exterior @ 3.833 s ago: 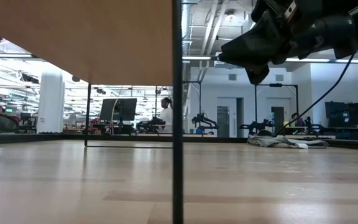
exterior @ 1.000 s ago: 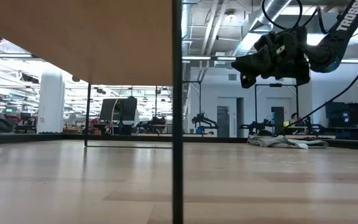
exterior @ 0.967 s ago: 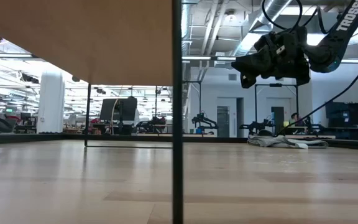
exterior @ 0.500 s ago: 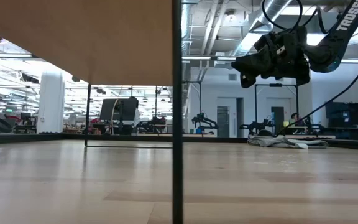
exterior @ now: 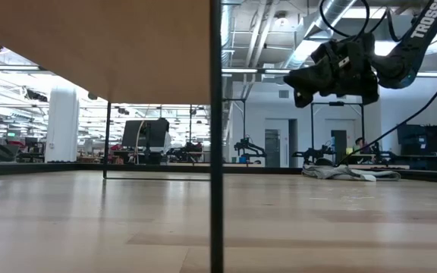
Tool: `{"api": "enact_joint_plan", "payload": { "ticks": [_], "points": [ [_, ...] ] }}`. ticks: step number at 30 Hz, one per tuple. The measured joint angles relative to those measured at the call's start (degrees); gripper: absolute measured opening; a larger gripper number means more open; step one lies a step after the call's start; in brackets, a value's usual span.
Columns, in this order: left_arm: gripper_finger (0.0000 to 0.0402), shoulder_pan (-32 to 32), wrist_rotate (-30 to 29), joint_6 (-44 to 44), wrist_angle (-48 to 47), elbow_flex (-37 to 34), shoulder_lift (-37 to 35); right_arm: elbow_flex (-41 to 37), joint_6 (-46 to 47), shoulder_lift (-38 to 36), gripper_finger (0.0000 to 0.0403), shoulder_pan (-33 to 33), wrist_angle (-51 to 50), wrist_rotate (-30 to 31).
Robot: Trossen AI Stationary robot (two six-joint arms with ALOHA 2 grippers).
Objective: Stack small to large cups/mugs on shelf
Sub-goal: Return to Home Position
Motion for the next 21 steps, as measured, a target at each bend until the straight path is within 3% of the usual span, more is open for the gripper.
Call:
{"api": "enact_joint_plan", "payload": {
  "ticks": [10,14,21],
  "points": [
    [0.0121,12.38,-0.05,2.17,0.19,0.16,0.0,0.0,0.0,-0.02,0.0123,-1.21,-0.69,-1.59],
    [0.0121,13.44,1.93,6.4,0.15,0.16,-0.04,0.0,0.0,-0.02,0.0123,-1.3,-0.56,-1.59],
    [0.0121,13.17,0.15,6.61,0.47,0.16,-0.04,0.0,0.0,-0.02,0.0123,-1.39,-0.48,-1.59]
  ]
}}
